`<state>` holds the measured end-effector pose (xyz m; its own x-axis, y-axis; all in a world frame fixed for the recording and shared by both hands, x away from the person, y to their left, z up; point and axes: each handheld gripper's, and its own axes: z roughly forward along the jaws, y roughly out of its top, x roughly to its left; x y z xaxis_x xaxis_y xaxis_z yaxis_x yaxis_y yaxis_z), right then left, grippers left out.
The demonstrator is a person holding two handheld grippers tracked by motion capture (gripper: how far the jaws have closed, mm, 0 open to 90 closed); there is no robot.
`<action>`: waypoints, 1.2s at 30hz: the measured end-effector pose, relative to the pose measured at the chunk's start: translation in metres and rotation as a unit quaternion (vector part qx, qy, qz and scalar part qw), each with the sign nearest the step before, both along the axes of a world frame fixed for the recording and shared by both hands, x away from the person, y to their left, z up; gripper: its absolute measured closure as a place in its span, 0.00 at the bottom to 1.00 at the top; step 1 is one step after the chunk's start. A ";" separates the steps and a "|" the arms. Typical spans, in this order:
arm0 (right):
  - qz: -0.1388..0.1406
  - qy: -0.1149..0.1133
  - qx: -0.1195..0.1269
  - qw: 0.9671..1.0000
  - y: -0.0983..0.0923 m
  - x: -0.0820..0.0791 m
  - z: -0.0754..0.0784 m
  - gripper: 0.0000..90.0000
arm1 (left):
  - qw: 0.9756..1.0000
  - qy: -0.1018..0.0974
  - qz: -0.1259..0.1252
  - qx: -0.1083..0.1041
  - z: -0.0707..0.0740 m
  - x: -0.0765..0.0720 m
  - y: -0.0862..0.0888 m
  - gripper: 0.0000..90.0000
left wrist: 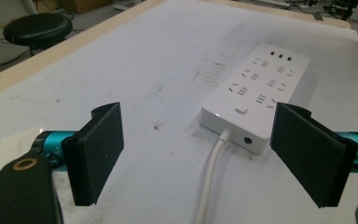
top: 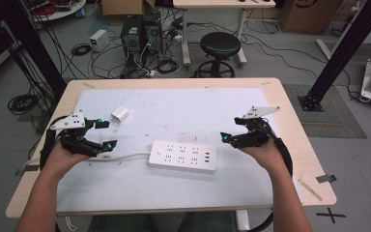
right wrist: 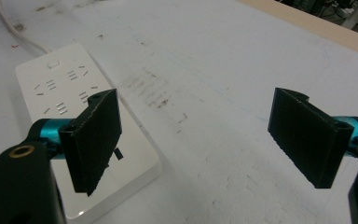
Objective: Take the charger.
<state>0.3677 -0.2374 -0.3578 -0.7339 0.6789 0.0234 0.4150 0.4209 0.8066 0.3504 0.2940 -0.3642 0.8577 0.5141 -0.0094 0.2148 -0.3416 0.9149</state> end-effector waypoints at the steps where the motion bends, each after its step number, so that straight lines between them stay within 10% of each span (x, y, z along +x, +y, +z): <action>1: 0.000 0.000 0.000 1.000 0.000 0.000 0.000 0.20 | 1.000 0.000 0.000 0.000 0.000 0.000 0.000 0.19; 25: -0.009 -0.002 -0.002 1.000 0.003 0.002 0.004 0.20 | 0.998 -0.001 0.062 0.006 0.008 0.019 0.002 0.19; 36: -0.010 -0.013 0.004 1.000 0.002 0.000 0.013 0.20 | 0.993 0.021 0.111 0.039 0.012 0.065 -0.007 0.19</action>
